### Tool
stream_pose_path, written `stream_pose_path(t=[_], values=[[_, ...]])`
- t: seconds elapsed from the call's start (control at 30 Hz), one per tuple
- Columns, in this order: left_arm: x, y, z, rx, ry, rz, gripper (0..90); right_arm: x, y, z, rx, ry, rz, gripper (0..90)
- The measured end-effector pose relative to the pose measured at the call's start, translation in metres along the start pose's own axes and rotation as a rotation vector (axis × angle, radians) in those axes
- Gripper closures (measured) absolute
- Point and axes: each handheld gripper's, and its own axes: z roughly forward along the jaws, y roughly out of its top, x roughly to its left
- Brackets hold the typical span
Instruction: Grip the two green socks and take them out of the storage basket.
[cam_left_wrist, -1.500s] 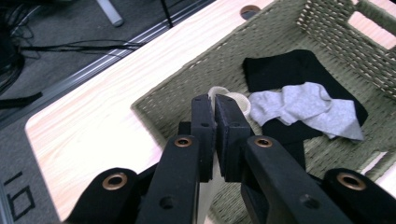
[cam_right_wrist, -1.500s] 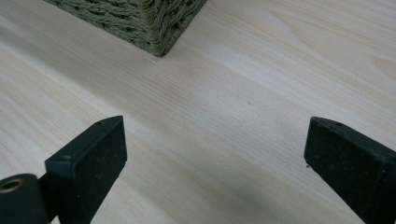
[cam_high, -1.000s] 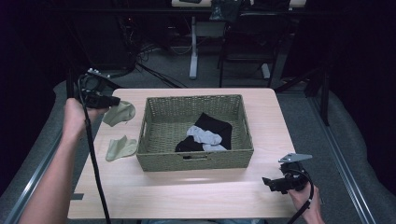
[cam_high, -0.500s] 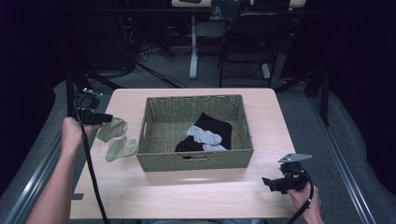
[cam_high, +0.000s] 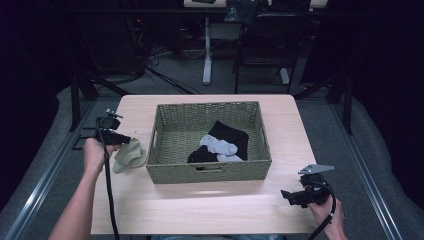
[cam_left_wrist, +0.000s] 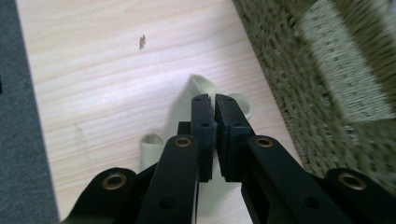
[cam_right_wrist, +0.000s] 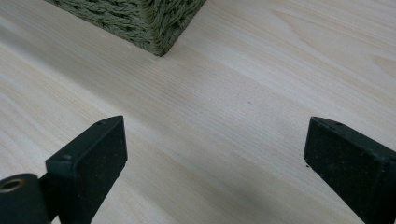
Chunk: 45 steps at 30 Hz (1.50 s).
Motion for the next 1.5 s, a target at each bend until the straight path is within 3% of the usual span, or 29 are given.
stream_pose_path(t=[0.17, 0.23, 0.37, 0.47, 0.6, 0.7, 0.77, 0.97, 1.13, 1.3, 1.5], values=[[0.001, -0.006, 0.02, 0.024, -0.017, -0.031, 86.3, 0.0, 0.0, 0.0, 0.0, 0.001, -0.001, 5.6], [0.003, -0.008, 0.027, 0.03, -0.043, -0.049, 85.7, 0.0, 0.0, 0.0, -0.001, 0.001, 0.001, 5.6], [0.005, -0.011, 0.035, 0.046, -0.048, -0.07, 79.6, 0.0, 0.0, 0.0, -0.001, 0.002, -0.001, 5.6], [0.005, -0.012, 0.034, 0.045, -0.053, -0.068, 64.1, 0.0, 0.0, 0.0, -0.003, 0.002, 0.001, 5.5], [0.001, -0.013, 0.022, 0.018, -0.017, -0.059, 32.2, 0.0, 0.0, -0.001, -0.01, -0.002, 0.0, 5.5], [0.0, -0.016, 0.01, -0.009, -0.003, -0.046, 26.0, 0.0, 0.0, -0.002, -0.012, -0.001, -0.002, 5.5], [-0.003, -0.019, -0.001, -0.032, 0.028, -0.034, 19.7, 0.001, 0.0, -0.002, -0.012, 0.0, -0.002, 5.4], [-0.01, -0.032, -0.027, -0.098, 0.074, 0.001, 14.6, 0.001, 0.0, -0.002, -0.02, -0.004, 0.001, 4.9], [-0.019, -0.048, -0.038, -0.13, 0.085, 0.019, 11.7, 0.001, 0.0, -0.003, -0.025, -0.005, 0.001, 4.4], [-0.031, -0.067, -0.041, -0.149, 0.091, 0.039, 9.3, 0.001, 0.0, -0.002, -0.022, -0.004, -0.001, 3.8], [-0.044, -0.094, -0.031, -0.15, 0.072, 0.034, 6.7, 0.001, 0.0, -0.002, -0.017, -0.004, -0.001, 3.5]])
